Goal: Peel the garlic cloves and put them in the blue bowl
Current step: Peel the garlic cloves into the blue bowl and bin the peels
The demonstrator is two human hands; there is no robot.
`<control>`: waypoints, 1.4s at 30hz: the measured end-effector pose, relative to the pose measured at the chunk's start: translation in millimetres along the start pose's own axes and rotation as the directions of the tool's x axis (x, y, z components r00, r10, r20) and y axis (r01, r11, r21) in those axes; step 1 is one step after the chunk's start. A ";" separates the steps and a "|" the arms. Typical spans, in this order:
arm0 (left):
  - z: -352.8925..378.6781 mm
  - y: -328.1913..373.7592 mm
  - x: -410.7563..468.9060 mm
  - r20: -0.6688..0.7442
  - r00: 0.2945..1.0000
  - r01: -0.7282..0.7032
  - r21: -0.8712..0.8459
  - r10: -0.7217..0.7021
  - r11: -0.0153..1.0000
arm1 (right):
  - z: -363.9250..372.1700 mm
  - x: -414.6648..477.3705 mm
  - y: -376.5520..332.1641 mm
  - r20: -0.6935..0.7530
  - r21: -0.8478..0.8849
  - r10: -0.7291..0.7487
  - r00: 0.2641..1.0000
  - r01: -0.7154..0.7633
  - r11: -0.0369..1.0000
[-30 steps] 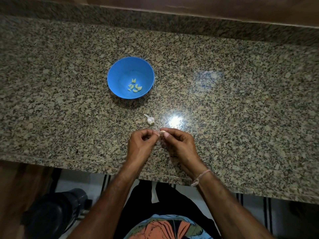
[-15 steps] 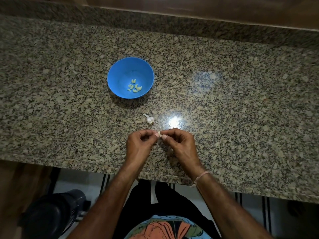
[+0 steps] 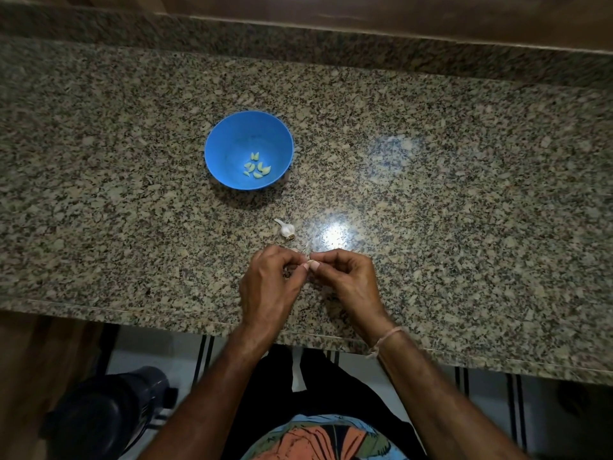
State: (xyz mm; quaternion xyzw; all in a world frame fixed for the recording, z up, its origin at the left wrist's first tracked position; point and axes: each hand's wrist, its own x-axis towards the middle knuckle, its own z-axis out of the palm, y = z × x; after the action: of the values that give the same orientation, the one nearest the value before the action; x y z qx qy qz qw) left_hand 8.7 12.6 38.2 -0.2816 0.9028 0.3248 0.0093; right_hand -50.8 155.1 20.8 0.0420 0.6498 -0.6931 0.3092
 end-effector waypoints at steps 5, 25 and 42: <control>1.8 -1.4 -0.8 0.010 0.998 -0.067 0.039 0.067 0.997 | -1.1 -2.1 -1.9 0.000 -0.007 0.002 1.000 -0.002 1.000; 1.8 -7.0 -1.6 0.033 0.999 0.042 -0.267 -0.034 0.963 | 0.3 2.3 -4.3 -0.006 0.124 0.111 0.994 -0.109 0.986; 4.4 -16.7 1.2 -0.036 0.956 -0.281 0.192 0.293 0.940 | -1.5 4.5 4.3 0.023 -0.194 -0.091 0.996 0.094 0.976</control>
State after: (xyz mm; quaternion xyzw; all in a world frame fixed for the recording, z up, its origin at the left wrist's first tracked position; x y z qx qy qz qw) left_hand 15.5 4.0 24.8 -0.1553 0.9603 0.2281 -0.0407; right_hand -52.9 155.0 14.7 -0.0236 0.7137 -0.6399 0.2838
